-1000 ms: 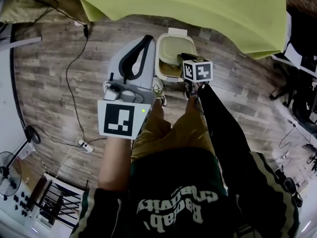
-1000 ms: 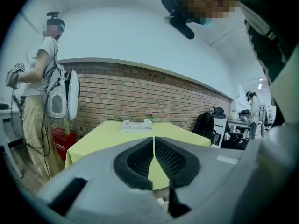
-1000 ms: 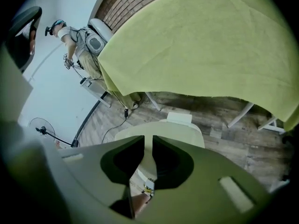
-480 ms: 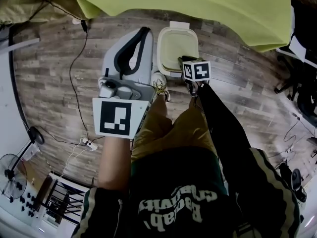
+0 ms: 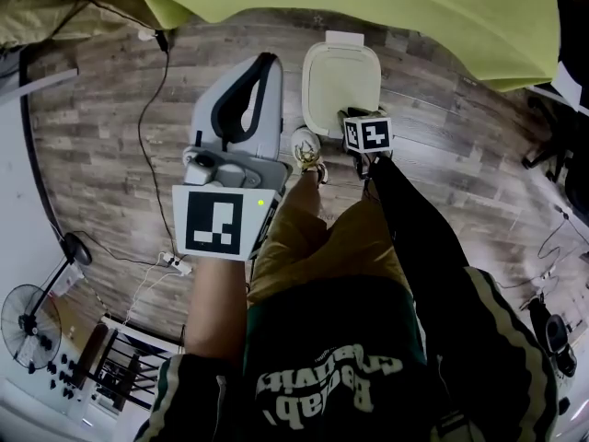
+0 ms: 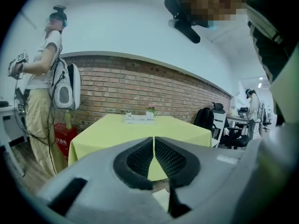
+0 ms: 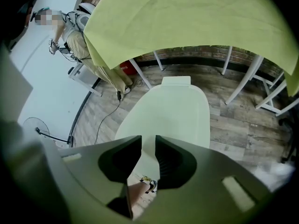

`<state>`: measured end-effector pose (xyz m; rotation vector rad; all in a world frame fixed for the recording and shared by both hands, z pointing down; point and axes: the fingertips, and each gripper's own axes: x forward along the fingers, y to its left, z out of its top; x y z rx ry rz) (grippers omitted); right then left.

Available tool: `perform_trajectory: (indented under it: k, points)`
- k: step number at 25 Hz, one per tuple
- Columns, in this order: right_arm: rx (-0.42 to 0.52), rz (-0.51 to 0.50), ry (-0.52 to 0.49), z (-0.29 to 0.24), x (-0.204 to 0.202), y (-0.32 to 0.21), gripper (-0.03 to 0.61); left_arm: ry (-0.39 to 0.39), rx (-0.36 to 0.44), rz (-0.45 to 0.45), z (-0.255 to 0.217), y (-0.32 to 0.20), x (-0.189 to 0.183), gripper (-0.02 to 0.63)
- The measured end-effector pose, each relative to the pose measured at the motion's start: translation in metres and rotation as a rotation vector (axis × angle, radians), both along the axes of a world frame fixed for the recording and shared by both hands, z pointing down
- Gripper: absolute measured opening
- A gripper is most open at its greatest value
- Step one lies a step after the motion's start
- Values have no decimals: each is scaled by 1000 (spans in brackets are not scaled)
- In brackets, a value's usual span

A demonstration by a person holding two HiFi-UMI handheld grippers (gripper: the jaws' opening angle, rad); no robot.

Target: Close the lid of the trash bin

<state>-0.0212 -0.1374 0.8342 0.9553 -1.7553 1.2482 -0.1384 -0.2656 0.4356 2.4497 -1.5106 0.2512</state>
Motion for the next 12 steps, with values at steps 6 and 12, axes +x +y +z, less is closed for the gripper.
perform_trajectory:
  k: [6,12]
  points:
    - [-23,-44,14,22,-2,11,106,-6,-24,-1,15,5,-9,18]
    - [-34,-67,46,42,-6,15,129,-7,-38,-4,28,2,-17,18]
